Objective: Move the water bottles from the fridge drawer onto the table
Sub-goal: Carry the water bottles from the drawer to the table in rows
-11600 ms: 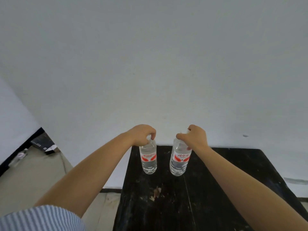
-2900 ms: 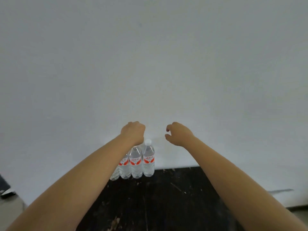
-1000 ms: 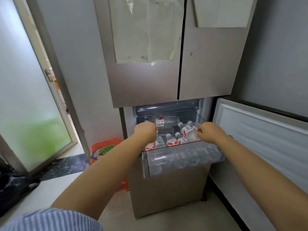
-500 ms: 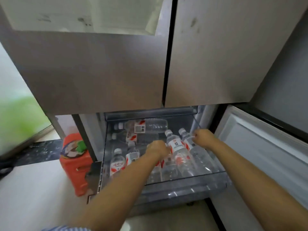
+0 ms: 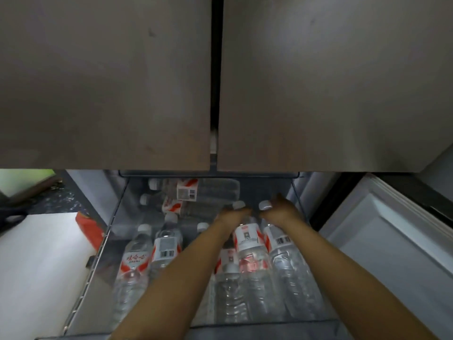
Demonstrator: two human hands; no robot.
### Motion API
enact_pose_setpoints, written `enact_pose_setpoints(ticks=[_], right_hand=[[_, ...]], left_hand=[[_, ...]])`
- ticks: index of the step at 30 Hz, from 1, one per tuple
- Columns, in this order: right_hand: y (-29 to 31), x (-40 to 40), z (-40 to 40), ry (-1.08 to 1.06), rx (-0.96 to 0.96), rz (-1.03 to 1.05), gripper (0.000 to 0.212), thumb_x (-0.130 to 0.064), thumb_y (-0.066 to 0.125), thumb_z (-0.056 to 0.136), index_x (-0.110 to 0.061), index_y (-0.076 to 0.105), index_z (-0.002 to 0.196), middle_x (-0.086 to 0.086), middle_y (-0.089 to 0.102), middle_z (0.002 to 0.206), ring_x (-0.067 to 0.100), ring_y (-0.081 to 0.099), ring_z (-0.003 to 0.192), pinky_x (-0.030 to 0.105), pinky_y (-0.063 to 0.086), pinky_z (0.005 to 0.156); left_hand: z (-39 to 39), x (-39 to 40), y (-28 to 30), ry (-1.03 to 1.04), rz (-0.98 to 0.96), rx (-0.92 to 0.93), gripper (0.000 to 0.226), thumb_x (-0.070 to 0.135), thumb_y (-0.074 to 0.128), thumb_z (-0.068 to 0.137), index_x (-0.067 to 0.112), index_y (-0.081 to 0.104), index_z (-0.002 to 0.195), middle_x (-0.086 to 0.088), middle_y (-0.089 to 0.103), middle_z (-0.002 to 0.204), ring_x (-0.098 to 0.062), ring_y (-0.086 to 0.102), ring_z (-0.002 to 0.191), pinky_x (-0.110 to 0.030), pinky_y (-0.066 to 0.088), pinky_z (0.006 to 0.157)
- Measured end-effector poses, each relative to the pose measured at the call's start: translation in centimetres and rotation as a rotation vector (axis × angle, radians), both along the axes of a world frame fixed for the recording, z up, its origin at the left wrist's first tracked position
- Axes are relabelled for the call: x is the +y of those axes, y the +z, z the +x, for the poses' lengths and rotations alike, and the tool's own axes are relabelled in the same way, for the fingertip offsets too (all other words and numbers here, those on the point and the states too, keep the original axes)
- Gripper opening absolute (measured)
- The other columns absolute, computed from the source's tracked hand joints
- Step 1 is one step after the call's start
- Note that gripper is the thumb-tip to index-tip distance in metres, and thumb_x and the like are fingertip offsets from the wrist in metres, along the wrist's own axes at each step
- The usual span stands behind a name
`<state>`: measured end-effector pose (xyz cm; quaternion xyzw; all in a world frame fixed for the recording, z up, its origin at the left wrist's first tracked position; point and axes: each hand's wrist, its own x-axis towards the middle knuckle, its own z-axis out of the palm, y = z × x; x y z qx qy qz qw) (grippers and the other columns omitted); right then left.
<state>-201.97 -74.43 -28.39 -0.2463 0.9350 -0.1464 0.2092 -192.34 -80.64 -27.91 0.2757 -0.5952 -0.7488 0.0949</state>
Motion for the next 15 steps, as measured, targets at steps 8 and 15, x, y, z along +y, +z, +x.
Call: enact_pose_setpoints(ticks=[8,15], right_hand=[[3.7,1.6,3.4,-0.086,0.09,-0.351,0.047,-0.029,0.071,0.07,-0.01,0.051,0.108,0.012,0.066,0.11,0.027,0.061,0.091,0.026,0.039,0.069],[7.8,8.2,10.9,0.086,0.365,-0.692,0.02,-0.018,0.074,0.067,-0.011,0.057,0.076,0.004,0.054,0.078,0.02,0.05,0.073,0.027,0.033,0.061]], left_hand=[[7.4,-1.6,1.9,0.361,-0.125,-0.33,0.019,0.018,0.056,0.088,0.001,0.063,0.095,-0.023,0.065,0.112,-0.034,0.062,0.1,-0.045,0.049,0.095],[15.1,3.0,6.0,0.517,-0.296,-0.271,0.032,0.021,0.061,0.086,-0.002,0.059,0.108,-0.019,0.063,0.105,-0.032,0.06,0.096,-0.037,0.05,0.084]])
